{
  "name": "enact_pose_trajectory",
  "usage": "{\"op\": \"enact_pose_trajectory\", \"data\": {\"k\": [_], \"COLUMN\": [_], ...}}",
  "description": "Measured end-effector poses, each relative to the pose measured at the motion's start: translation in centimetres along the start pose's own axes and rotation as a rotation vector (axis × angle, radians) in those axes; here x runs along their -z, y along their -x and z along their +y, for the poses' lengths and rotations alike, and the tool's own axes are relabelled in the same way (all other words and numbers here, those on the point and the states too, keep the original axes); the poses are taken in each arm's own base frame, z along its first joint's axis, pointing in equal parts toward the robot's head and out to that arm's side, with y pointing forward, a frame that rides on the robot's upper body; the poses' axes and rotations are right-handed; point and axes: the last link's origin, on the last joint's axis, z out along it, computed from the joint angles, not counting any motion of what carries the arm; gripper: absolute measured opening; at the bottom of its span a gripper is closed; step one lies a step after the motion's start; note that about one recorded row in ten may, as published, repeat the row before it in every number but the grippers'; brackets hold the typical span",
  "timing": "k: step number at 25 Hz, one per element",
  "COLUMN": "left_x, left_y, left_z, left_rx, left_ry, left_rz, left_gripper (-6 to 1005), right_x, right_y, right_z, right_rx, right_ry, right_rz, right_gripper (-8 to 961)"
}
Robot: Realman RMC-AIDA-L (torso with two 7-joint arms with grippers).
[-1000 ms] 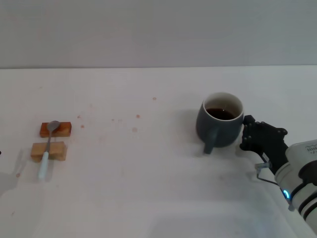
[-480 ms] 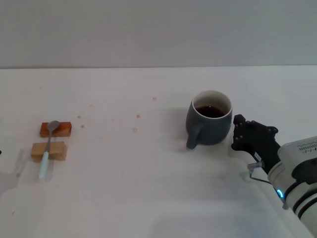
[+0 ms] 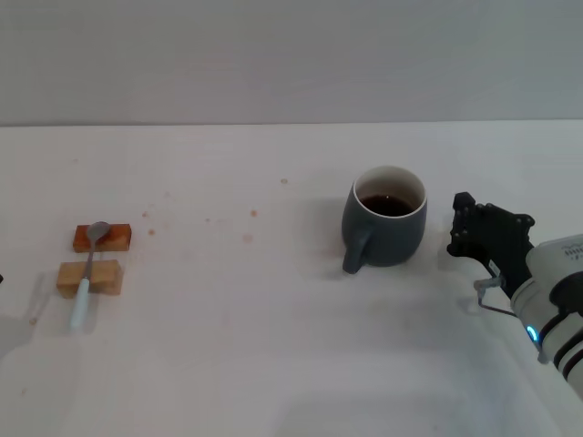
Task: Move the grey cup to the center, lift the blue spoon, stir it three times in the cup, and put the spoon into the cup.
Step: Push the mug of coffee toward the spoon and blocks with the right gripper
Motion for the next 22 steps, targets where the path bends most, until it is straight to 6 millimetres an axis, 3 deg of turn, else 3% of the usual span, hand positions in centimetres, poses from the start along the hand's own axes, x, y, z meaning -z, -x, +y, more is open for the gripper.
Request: {"op": "enact_pose_trajectory", "data": {"k": [22], "left_x": [0.0], "left_y": [0.0], "left_z": [0.0], "left_rx": [0.000], "left_ry": [0.002], "left_rz": [0.000], "left_gripper": [803], "right_x": [-1.5], "right_y": [0.4], "right_z": [0.4], "right_rx": [0.009], "right_ry": [0.014], "right_rz": [0.043], "right_gripper": [-1]}}
